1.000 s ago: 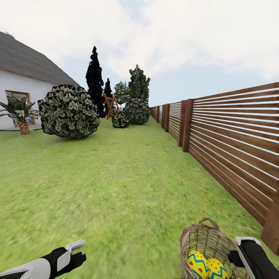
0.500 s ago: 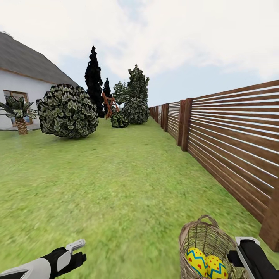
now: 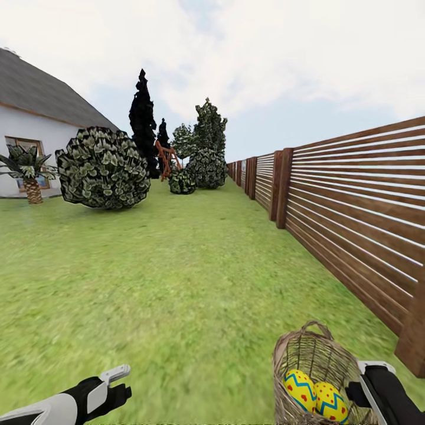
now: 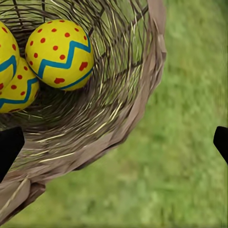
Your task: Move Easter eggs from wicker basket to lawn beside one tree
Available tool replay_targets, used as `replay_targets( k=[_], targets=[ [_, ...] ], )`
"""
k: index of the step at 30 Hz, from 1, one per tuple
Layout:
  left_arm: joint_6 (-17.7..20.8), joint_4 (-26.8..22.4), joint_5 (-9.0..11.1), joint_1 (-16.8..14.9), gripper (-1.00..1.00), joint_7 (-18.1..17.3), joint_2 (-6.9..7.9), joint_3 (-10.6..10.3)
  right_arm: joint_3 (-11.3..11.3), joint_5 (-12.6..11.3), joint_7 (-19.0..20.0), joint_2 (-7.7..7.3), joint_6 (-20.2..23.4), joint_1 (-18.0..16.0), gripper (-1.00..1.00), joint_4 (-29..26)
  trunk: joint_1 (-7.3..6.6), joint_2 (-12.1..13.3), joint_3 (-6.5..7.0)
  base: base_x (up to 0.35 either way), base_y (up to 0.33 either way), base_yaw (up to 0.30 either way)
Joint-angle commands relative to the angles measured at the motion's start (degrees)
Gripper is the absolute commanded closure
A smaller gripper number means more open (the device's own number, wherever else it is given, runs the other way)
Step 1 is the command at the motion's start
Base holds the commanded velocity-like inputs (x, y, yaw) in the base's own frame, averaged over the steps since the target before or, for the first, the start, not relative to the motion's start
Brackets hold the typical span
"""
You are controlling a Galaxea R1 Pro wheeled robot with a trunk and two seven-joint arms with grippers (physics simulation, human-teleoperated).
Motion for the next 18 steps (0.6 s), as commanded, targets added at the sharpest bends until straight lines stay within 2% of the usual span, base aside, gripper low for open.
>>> replay_targets(
  k=[1,18],
  targets=[
    [0.1,0.1,0.3,-0.1,-1.0,0.2,0.01,0.4,-0.1,0.5,0.3,0.01,0.3,0.0,-1.0,0.0,0.22,-0.4,-0.25,0.0,0.0,0.0],
    [0.0,0.1,0.3,0.0,-1.0,0.2,0.0,0.4,0.2,0.3,0.3,0.04,0.3,0.0,-1.0,0.0,3.95,-7.3,-3.3,0.0,0.0,0.0]
  ],
)
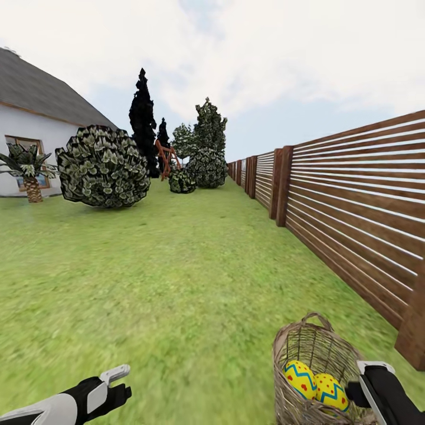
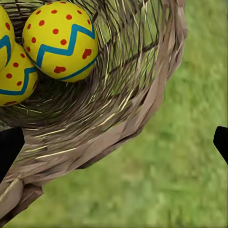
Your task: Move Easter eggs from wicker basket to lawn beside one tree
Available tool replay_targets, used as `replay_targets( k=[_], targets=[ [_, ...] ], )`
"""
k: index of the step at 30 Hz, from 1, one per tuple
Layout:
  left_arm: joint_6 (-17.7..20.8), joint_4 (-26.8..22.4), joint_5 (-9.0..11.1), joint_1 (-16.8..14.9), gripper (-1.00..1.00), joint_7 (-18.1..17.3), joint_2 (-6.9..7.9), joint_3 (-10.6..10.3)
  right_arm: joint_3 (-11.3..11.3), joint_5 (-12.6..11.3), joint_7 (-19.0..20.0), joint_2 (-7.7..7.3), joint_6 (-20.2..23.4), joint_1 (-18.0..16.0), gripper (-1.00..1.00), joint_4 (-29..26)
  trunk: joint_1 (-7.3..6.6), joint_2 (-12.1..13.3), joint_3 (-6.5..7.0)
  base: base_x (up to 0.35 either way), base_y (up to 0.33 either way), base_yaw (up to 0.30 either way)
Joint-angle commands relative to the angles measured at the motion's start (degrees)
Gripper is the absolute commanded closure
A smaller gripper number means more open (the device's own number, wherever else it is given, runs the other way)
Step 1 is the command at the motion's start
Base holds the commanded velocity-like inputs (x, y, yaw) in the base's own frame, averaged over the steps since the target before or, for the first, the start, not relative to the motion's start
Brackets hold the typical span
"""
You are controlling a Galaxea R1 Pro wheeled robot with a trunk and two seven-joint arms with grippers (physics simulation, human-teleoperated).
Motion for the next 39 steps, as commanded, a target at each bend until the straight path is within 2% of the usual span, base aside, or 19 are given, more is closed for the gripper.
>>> replay_targets(
  k=[1,8,17,25,34,39],
  targets=[
    [0.1,0.1,0.3,-0.1,-1.0,0.2,0.02,0.4,0.0,0.5,0.3,-0.01,0.3,0.0,-1.0,-0.1,0.21,-0.4,-0.25,0.0,0.0,0.0],
    [-0.2,0.1,0.3,-0.1,-1.0,0.1,0.08,0.4,-0.1,0.5,0.3,-0.02,0.3,-0.1,-1.0,-0.1,0.43,-0.8,-0.43,0.022,0.0,0.0],
    [-0.7,0.1,0.4,-0.1,-1.0,-0.9,0.28,0.4,0.0,0.5,0.3,0.04,0.3,0.0,-1.0,-0.1,0.43,-0.8,-0.43,0.278,0.009,0.0],
    [-0.5,0.1,0.3,-0.1,-1.0,-1.0,0.13,0.4,0.0,0.6,0.3,0.06,0.3,0.0,-1.0,-0.1,0.43,-0.8,-0.43,0.044,0.003,0.0],
    [-0.3,0.1,0.3,-0.1,-1.0,-1.0,0.08,0.4,-0.3,0.5,0.3,-0.06,0.3,0.0,-1.0,-0.2,2.41,-4.5,-2.04,0.0,0.0,0.0],
    [-0.3,0.1,0.3,-0.1,-1.0,-1.0,0.0,0.4,-1.1,0.4,0.3,-1.08,0.3,0.0,-1.0,-0.1,2.88,-5.3,-2.62,0.0,0.0,0.0]
  ],
)
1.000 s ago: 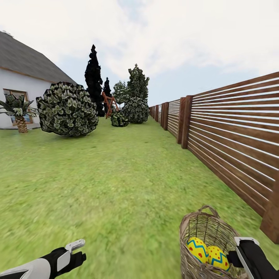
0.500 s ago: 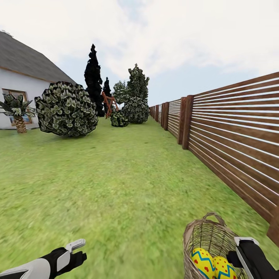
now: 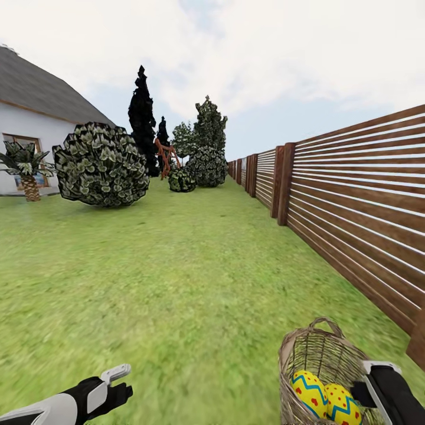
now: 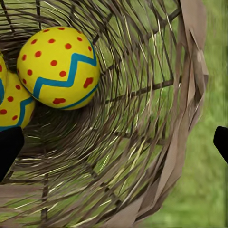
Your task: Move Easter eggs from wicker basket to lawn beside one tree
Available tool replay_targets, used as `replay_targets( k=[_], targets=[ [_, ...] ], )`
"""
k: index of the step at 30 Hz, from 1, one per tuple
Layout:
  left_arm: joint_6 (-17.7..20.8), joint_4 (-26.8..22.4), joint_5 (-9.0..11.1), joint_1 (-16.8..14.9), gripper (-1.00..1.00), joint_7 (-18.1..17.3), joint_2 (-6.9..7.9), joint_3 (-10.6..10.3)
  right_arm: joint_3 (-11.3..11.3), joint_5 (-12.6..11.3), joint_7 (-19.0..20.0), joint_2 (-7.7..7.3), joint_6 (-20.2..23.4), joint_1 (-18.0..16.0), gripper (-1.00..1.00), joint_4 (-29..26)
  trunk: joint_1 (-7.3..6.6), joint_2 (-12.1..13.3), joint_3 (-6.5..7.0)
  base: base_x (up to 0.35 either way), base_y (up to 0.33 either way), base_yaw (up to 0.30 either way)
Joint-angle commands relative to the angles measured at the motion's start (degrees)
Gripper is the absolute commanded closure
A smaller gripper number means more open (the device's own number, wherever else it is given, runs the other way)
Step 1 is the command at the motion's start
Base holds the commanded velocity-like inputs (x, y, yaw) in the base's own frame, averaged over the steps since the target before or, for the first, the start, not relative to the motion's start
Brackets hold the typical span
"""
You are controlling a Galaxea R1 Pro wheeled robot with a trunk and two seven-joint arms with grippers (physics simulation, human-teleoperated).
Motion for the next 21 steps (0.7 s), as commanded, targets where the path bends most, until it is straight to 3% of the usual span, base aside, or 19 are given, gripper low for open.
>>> replay_targets(
  k=[1,5,17,21],
  targets=[
    [0.1,0.1,0.2,-0.1,-1.0,0.1,0.03,0.4,-0.7,0.5,0.3,-0.23,0.3,0.0,-1.0,0.0,-0.01,0.0,-0.07,0.0,0.0,0.0],
    [0.1,0.1,0.2,-0.1,-1.0,0.0,0.04,0.4,-2.5,0.4,0.3,-0.56,0.3,-0.1,-1.0,0.0,-0.01,0.0,-0.07,0.0,0.0,0.0],
    [0.0,0.1,0.2,-0.1,-1.0,0.0,0.04,0.4,-2.2,1.2,0.4,0.06,0.3,-0.1,-1.0,0.0,-0.01,0.0,-0.07,0.0,-0.026,0.0],
    [0.1,0.1,0.2,-0.1,-1.0,0.0,0.04,0.4,-2.3,1.1,0.4,0.09,0.3,-0.1,-1.0,0.0,0.09,-0.1,-0.95,0.0,-0.001,0.0]
  ],
)
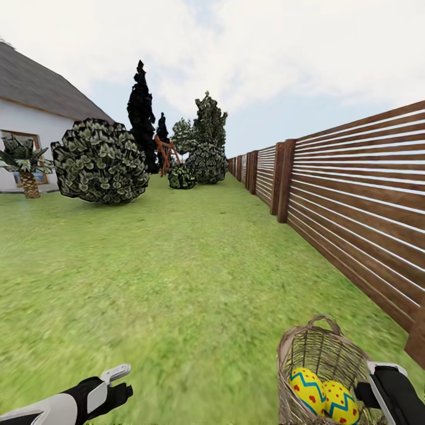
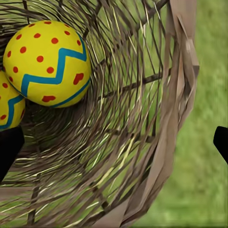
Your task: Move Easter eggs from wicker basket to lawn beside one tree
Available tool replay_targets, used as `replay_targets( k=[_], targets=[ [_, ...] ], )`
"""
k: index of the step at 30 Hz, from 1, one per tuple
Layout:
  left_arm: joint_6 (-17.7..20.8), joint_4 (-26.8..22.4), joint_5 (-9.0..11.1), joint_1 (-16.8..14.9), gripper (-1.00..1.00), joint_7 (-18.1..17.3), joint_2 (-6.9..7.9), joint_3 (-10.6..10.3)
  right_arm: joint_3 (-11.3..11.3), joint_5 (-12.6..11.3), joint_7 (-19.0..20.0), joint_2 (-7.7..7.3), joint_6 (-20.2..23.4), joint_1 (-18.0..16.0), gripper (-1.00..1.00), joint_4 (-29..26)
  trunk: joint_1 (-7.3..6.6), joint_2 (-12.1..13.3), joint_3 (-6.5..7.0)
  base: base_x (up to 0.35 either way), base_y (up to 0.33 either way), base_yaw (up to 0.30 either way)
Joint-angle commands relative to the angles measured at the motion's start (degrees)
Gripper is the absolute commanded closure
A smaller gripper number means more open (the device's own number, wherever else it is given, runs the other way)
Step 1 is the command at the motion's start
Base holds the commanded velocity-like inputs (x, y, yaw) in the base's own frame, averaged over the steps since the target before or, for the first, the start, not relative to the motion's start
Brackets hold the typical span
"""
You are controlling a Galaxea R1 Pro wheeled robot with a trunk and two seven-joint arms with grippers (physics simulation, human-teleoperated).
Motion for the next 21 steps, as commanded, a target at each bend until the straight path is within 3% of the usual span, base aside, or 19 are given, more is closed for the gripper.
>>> replay_targets(
  k=[1,21],
  targets=[
    [0.1,0.1,0.2,-0.1,-1.0,0.1,0.04,0.4,0.0,0.4,0.2,0.0,0.3,0.0,-1.0,-0.1,0.01,0.0,-0.29,0.0,0.0,0.0],
    [0.2,0.1,0.2,-0.1,-1.0,0.1,-0.07,0.4,-0.4,-0.2,0.3,-0.86,0.4,0.0,-1.0,-0.2,0.45,-0.3,-4.06,0.0,0.0,0.0]
  ],
)
